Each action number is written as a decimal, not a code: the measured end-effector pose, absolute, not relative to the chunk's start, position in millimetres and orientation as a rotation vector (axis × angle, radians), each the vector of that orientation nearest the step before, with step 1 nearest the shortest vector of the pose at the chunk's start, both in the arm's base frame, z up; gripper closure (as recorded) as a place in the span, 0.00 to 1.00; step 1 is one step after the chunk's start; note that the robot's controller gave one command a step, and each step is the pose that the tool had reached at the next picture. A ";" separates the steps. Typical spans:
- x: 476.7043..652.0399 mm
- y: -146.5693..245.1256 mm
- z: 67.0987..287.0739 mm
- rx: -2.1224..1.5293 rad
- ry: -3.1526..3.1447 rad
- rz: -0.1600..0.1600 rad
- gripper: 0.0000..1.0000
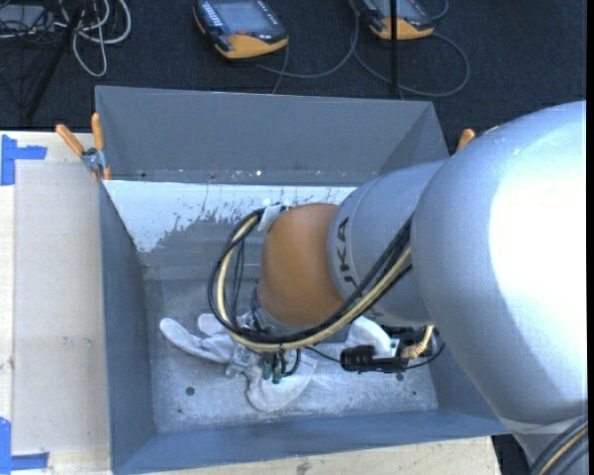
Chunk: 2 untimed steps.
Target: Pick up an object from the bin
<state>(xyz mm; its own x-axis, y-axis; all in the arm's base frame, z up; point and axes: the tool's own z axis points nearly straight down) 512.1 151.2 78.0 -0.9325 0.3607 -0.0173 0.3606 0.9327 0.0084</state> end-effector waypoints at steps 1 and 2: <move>512.1 151.1 77.9 0.574 3.070 0.008 1.00; 512.3 151.1 79.7 0.575 3.073 0.007 1.00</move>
Offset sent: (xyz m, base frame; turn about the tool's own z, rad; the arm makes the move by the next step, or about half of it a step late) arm -0.0001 -0.0001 0.0104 -0.0001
